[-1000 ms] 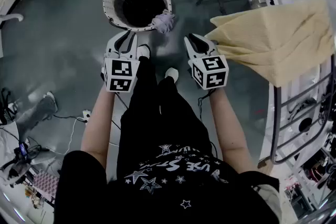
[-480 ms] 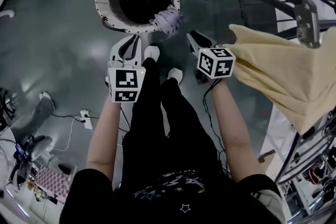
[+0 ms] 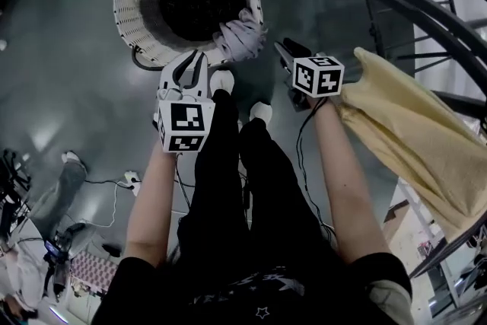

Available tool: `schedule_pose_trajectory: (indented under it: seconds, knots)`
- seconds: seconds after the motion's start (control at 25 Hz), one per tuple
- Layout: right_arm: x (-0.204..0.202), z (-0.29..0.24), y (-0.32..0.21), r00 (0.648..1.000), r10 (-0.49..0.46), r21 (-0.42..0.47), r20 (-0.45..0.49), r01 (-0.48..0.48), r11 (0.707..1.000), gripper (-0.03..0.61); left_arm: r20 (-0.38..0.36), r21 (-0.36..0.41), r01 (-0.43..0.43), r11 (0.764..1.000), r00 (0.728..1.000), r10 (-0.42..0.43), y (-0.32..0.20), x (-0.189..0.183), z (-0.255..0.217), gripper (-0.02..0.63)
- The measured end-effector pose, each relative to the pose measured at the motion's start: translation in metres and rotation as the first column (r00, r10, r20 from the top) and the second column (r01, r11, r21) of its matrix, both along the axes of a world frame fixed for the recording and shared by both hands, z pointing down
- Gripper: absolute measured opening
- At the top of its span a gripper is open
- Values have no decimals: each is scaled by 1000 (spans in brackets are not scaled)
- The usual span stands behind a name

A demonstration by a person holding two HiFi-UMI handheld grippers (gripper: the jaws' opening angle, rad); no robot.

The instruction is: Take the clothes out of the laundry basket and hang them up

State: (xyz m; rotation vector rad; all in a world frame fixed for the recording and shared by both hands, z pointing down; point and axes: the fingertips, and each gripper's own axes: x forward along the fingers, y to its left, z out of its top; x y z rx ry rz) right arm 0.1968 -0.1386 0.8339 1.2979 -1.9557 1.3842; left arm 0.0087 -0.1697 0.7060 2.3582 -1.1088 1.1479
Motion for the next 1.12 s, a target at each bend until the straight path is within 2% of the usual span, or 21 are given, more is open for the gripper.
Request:
schedule_pose_trajectory:
  seconds: [0.28, 0.48, 0.64, 0.76, 0.88, 1.04, 1.12]
  knots:
    - [-1, 64, -17, 994, -105, -43, 31, 107, 993, 175, -10, -32, -32, 999, 999, 31, -24, 3, 40, 43]
    - [-10, 98, -18, 977, -190, -81, 101, 198, 977, 220, -5, -32, -75, 997, 997, 75, -37, 7, 61, 43]
    - [-15, 109, -24, 958, -232, -76, 169, 248, 966, 247, -19, -31, -90, 995, 996, 89, -45, 10, 72, 43]
    - [-25, 109, -24, 929, -296, -50, 220, 314, 948, 250, -40, -41, -96, 995, 995, 94, -45, 11, 75, 43]
    - [-37, 108, -20, 885, -377, -37, 275, 401, 915, 249, -53, -39, -103, 994, 994, 100, -45, 13, 76, 43]
    - [-55, 110, -15, 829, -458, -38, 321, 495, 868, 213, -63, -34, -105, 994, 993, 102, -46, 14, 77, 43]
    - [-62, 109, -17, 817, -478, -30, 324, 513, 858, 196, -62, -34, -101, 994, 993, 99, -46, 12, 77, 43]
